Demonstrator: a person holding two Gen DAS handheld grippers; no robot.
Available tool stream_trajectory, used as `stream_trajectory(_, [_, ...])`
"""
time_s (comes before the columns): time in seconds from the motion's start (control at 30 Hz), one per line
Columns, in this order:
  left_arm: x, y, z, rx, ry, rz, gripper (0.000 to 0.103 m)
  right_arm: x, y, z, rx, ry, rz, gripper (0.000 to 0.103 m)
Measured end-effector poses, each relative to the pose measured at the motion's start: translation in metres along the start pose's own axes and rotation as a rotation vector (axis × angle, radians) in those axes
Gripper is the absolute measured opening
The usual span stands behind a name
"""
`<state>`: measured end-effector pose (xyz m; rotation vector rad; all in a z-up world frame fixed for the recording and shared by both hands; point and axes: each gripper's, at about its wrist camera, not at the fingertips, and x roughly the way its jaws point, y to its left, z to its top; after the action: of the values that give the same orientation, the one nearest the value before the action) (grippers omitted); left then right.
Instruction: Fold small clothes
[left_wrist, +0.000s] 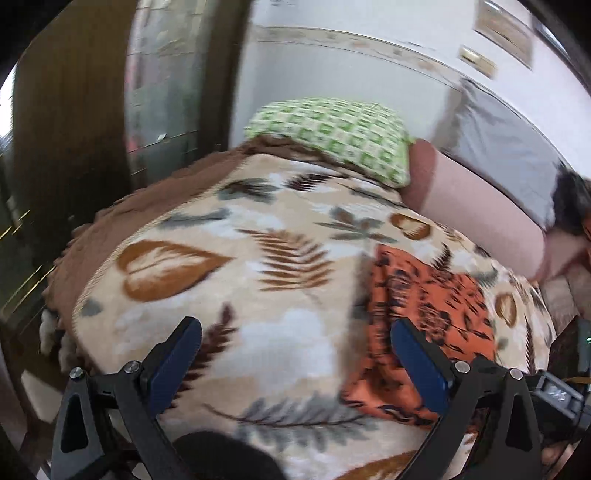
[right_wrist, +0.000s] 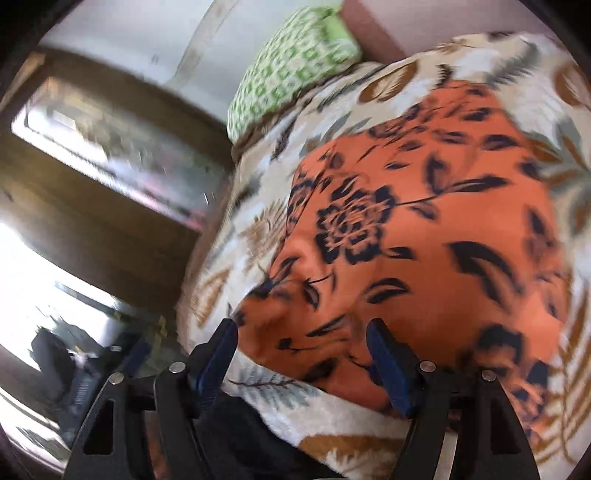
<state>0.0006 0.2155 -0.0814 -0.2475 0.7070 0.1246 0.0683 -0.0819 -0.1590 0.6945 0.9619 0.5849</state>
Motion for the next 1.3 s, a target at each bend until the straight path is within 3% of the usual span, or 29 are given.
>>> stream_trajectory(0.13, [0.024, -0.029, -0.006, 0.046, 0.067, -0.033, 0.102, -0.034, -0.019, -0.011, 0.062, -0.024, 0.055, 0.075])
stream_trajectory(0.33, [0.057, -0.045, -0.021, 0.074, 0.157, 0.003, 0.102, -0.039, -0.085, -0.051, 0.428, 0.000, 0.176, 0.075])
stream_trajectory(0.43, [0.061, -0.043, -0.020, 0.055, 0.178, 0.004, 0.102, -0.036, -0.103, -0.053, 0.563, -0.039, 0.249, 0.075])
stream_trajectory(0.57, [0.059, -0.038, -0.017, 0.023, 0.176, 0.022, 0.102, -0.038, -0.120, -0.055, 0.701, -0.115, 0.269, 0.075])
stream_trajectory(0.7, [0.058, -0.042, -0.019, 0.046, 0.170, 0.027, 0.102, -0.043, -0.120, -0.051, 0.708, -0.172, 0.260, 0.074])
stream_trajectory(0.77, [0.067, -0.043, -0.023, 0.052, 0.201, 0.038, 0.101, -0.040, -0.124, -0.049, 0.728, -0.188, 0.239, 0.064])
stream_trajectory(0.8, [0.073, -0.042, -0.026, 0.046, 0.221, 0.042, 0.098, -0.040, -0.130, -0.047, 0.741, -0.181, 0.223, 0.040])
stream_trajectory(0.83, [0.081, -0.040, -0.029, 0.035, 0.249, 0.039, 0.084, -0.037, -0.135, -0.049, 0.763, -0.166, 0.189, 0.019])
stream_trajectory(0.87, [0.090, -0.035, -0.033, 0.014, 0.292, 0.043, 0.060, -0.040, -0.136, -0.050, 0.765, -0.170, 0.179, 0.019])
stream_trajectory(0.93, [0.096, -0.026, -0.037, -0.032, 0.331, 0.035, 0.043, -0.049, -0.131, -0.049, 0.725, -0.192, 0.165, 0.013])
stream_trajectory(1.03, [0.103, -0.011, -0.045, -0.058, 0.356, 0.095, 0.043, -0.070, -0.117, -0.040, 0.643, -0.246, 0.153, 0.012])
stream_trajectory(1.13, [0.101, -0.003, -0.048, -0.090, 0.361, 0.072, 0.043, -0.057, -0.137, -0.043, 0.693, -0.154, 0.120, 0.014])
stream_trajectory(1.2, [0.086, -0.002, -0.042, -0.112, 0.313, 0.056, 0.043, -0.051, -0.152, -0.060, 0.779, -0.140, 0.181, 0.017])
stream_trajectory(1.3, [0.056, -0.015, -0.025, -0.062, 0.189, 0.031, 0.052, -0.065, -0.137, -0.055, 0.654, -0.113, 0.132, 0.022])
